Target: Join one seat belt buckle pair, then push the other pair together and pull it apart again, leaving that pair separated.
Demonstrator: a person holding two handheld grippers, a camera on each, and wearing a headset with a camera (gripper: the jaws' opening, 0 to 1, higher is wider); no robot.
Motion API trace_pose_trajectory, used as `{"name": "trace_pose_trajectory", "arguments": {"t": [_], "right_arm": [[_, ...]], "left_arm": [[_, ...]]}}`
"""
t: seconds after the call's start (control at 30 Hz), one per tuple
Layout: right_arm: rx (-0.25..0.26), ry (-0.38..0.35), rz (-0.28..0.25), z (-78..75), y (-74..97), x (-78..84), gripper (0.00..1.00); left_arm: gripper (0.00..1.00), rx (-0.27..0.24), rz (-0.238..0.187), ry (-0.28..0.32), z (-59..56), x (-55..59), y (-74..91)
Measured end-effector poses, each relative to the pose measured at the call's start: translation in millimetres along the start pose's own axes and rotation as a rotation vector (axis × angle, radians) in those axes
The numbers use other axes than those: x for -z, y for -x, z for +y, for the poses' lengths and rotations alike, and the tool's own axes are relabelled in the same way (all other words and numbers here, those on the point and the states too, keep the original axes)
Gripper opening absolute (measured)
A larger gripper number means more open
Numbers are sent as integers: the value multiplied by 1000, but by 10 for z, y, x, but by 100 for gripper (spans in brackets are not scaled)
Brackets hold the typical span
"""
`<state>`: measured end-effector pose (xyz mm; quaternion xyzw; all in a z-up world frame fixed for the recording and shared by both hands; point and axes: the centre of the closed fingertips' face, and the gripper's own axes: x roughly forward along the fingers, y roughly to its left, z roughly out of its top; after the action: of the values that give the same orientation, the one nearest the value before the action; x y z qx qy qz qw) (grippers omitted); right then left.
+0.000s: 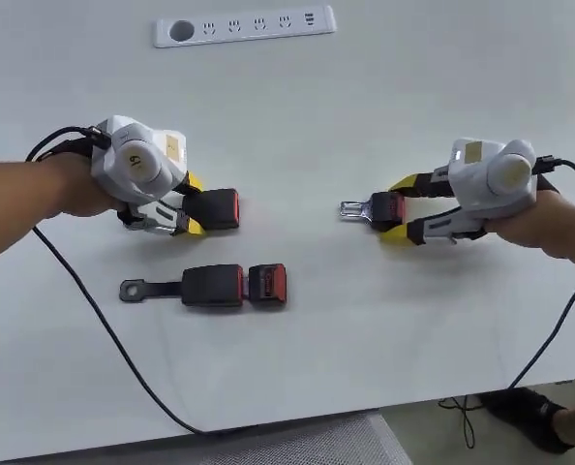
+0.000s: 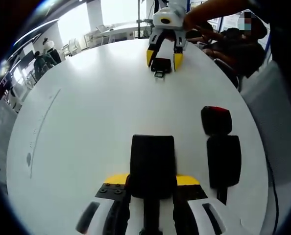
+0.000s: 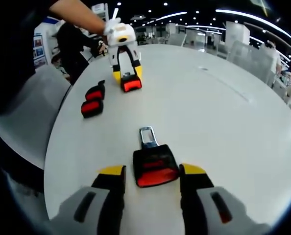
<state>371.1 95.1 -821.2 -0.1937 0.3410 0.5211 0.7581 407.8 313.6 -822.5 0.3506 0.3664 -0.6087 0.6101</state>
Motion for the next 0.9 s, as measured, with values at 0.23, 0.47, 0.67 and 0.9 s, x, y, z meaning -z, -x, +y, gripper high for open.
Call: {"name": "trace_pose_trajectory", "arguments": {"t": [0.23, 0.47, 0.67, 0.9], "right_arm": [[196, -141, -131, -163, 145, -209, 75], [346, -220, -162, -212, 255, -273, 89], [433, -285, -213, -169, 367, -483, 94], [464, -245, -229, 44, 446, -600, 95]], "left_arm": [[59, -102, -99, 238, 108, -125, 129], [82, -235, -217, 444, 114, -140, 408], [93, -391, -377, 614, 50, -97, 772], [98, -451, -475, 622, -370, -11, 1117]]}}
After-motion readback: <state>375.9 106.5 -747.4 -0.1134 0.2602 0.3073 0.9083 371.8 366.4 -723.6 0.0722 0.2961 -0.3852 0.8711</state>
